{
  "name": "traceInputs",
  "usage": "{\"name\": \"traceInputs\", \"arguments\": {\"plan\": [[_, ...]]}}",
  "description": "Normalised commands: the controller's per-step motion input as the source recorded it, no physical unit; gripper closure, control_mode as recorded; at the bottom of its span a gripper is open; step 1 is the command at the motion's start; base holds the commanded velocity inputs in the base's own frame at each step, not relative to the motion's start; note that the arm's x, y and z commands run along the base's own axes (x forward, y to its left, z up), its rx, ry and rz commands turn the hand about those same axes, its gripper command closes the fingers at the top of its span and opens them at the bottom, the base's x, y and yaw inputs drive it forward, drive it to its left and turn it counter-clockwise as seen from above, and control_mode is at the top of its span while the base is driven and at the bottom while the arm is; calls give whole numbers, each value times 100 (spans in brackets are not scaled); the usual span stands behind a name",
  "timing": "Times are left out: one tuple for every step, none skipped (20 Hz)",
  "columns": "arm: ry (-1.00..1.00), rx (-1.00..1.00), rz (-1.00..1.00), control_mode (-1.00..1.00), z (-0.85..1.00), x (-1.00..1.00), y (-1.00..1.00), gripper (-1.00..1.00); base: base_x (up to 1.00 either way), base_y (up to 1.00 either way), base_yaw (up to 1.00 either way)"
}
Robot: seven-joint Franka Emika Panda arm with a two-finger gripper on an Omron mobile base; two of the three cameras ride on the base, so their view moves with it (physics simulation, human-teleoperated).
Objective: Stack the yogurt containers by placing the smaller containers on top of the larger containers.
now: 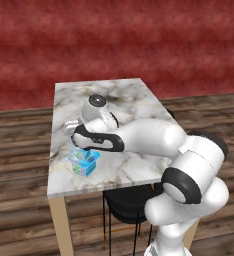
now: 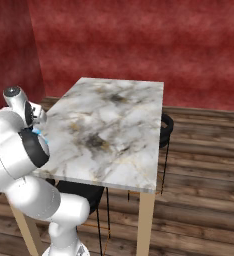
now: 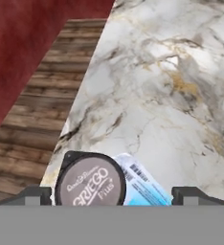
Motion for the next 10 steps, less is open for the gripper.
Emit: {"name": "traceInputs", "arguments": {"plan": [[0, 1, 0, -100, 60, 0, 0, -100, 0, 0, 0], [0, 1, 0, -100, 57, 0, 0, -100, 0, 0, 0], [0, 0, 0, -100, 56, 0, 0, -100, 0, 0, 0], [0, 0, 0, -100, 51, 0, 0, -100, 0, 0, 0], [0, 0, 0, -100, 46, -1, 0, -100, 0, 0, 0], [0, 0, 0, -100, 46, -6, 0, -100, 0, 0, 0], [0, 0, 0, -100, 50, -11, 0, -100, 0, 0, 0], [0, 0, 0, -100, 53, -18, 0, -100, 0, 0, 0], [1, 0, 0, -100, 60, -18, -1, -100, 0, 0, 0], [3, 0, 0, -100, 64, -24, -8, -100, 0, 0, 0]]}}
